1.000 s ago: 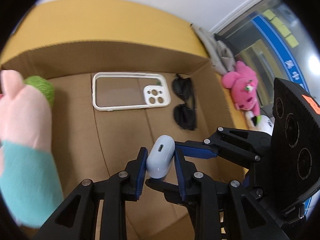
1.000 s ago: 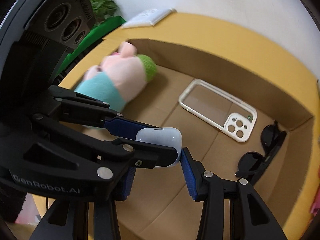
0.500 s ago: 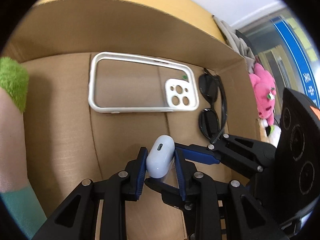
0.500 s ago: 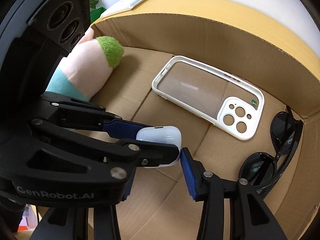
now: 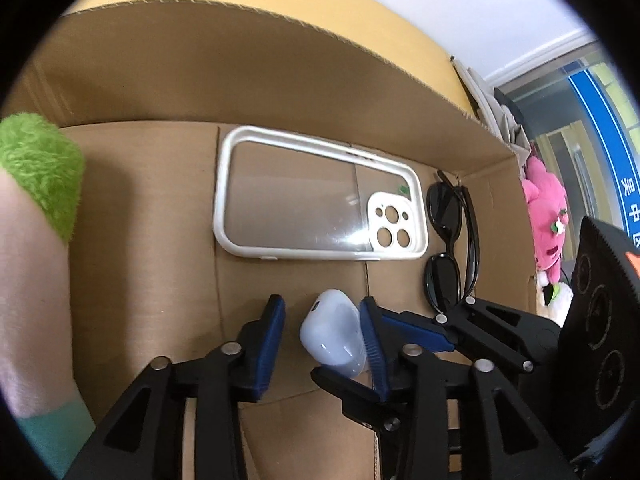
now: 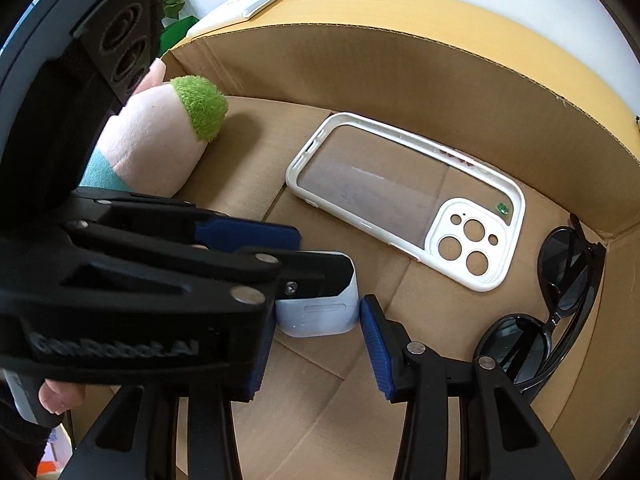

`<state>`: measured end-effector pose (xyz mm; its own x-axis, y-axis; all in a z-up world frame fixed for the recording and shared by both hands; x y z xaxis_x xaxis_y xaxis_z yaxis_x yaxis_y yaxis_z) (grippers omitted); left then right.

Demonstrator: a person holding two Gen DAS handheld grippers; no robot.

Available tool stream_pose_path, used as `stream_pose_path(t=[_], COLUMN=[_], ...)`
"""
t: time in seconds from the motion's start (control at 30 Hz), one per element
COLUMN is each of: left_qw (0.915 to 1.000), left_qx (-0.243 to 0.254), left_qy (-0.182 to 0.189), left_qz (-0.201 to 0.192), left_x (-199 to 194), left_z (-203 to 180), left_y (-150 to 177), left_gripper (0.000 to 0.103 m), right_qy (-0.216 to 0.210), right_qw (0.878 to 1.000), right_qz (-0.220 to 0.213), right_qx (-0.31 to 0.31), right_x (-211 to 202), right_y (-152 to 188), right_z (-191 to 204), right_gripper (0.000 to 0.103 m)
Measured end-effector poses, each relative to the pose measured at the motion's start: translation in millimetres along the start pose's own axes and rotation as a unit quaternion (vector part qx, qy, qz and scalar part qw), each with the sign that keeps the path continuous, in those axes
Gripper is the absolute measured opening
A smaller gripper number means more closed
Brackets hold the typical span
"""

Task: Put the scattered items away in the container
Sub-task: 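Open both grippers to release the earbud case into the box, then move the right gripper to the pink pen on the table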

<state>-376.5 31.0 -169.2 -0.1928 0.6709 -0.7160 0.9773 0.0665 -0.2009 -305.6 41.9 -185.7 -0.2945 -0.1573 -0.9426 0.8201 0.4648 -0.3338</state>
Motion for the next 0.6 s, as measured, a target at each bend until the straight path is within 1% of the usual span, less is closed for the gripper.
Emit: stream_pose_path(t=[0.03,0.07,0.1,0.13,0.17,0.27,0.37,0.43,0.47,0.53,0.57,0.6], left_qw=[1.0,1.0,0.9999,0.9998,0.9997,0.9989,0.9963,0.9926,0.9912,0.988,0.987,0.9856], left_qx=[0.001,0.002,0.003,0.006,0.011,0.031,0.065,0.094,0.1,0.113,0.117,0.121], left_qy=[0.0,0.0,-0.001,-0.005,-0.01,-0.015,-0.032,-0.046,-0.049,-0.044,-0.04,-0.037], left_qz=[-0.005,-0.009,-0.012,-0.016,-0.02,-0.031,-0.045,-0.062,-0.071,-0.095,-0.103,-0.112], left_x=[-3,-6,-10,-13,-18,-34,-57,-80,-91,-116,-125,-135], left_z=[0,-1,-2,-3,-5,-16,-31,-44,-48,-58,-61,-63], left_y=[-1,-3,-3,-3,-3,2,17,33,41,64,76,91], left_gripper=[0.043,0.043,0.043,0.043,0.043,0.043,0.043,0.047,0.05,0.053,0.054,0.06], right_qy=[0.0,0.0,0.006,0.014,0.018,0.017,0.034,0.041,0.044,0.051,0.053,0.054], right_qw=[1.0,1.0,1.0,1.0,1.0,0.999,0.997,0.994,0.991,0.981,0.976,0.97], right_qz=[-0.002,-0.005,-0.009,-0.014,-0.018,-0.031,-0.064,-0.099,-0.12,-0.172,-0.194,-0.212], right_qx=[0.002,0.005,0.008,0.01,0.01,0.007,-0.01,-0.029,-0.038,-0.067,-0.085,-0.105], right_x=[-1,-3,-6,-10,-14,-35,-72,-105,-124,-170,-186,-199], right_y=[0,0,-1,-1,-1,1,10,20,26,50,60,71], right_z=[0,-1,-1,-1,0,2,3,5,9,14,16,21], right_gripper=[0.053,0.065,0.073,0.086,0.088,0.089,0.091,0.092,0.094,0.098,0.098,0.098])
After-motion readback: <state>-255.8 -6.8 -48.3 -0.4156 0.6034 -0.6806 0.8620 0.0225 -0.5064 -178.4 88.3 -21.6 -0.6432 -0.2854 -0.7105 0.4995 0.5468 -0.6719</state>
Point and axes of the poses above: each gripper's, at about its wrist camera, not at the fingertips, and x roughly the way its jaws point, z to its left, y to its underside, the point moved 9 cm from there along x, roughly the way its jaws point, and after that the axes turned 13 degrees about y, right-handed, at the moved point
